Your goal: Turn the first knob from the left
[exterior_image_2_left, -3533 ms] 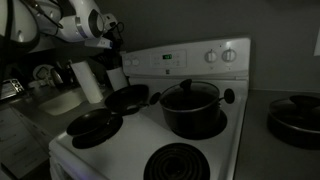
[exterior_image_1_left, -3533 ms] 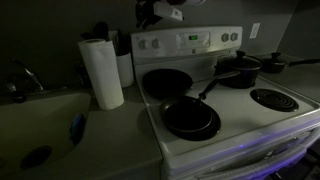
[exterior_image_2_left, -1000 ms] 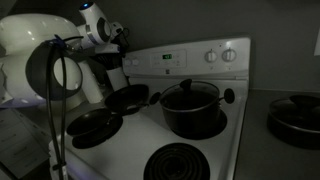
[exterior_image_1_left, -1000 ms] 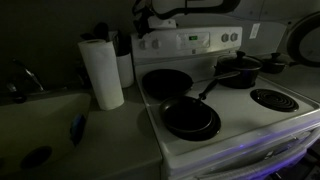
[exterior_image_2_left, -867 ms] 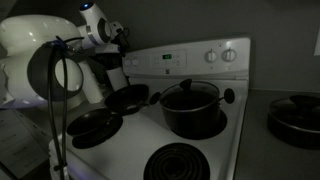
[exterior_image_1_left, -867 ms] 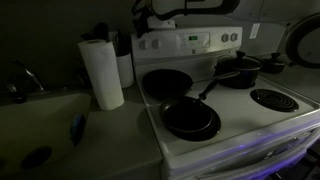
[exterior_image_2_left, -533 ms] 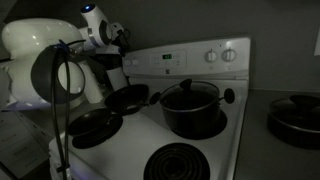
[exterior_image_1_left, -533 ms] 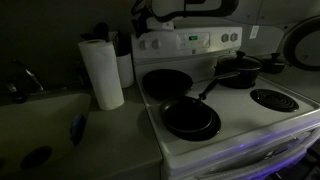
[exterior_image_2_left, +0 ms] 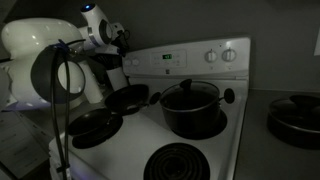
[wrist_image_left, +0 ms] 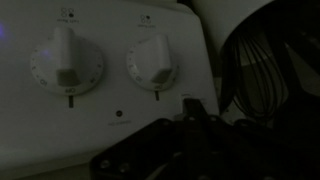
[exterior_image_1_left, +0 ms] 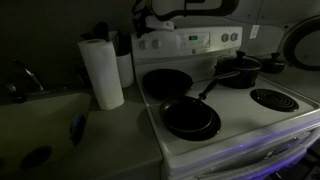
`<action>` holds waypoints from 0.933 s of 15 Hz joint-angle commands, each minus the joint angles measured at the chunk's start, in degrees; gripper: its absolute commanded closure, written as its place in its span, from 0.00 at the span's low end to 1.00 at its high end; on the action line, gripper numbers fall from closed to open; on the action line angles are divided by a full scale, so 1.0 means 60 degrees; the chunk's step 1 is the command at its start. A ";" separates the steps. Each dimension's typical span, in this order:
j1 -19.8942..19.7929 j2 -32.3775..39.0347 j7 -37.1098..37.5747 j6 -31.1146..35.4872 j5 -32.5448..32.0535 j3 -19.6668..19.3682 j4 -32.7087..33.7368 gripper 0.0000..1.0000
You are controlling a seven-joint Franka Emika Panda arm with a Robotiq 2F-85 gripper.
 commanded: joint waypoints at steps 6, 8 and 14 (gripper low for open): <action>-0.0140 0.0191 0.0600 -0.0352 0.0123 0.0026 0.0219 1.00; -0.0161 0.0207 0.0650 -0.0358 0.0144 0.0043 0.0214 1.00; -0.0226 0.0302 0.0665 -0.0354 0.0339 0.0126 0.0182 1.00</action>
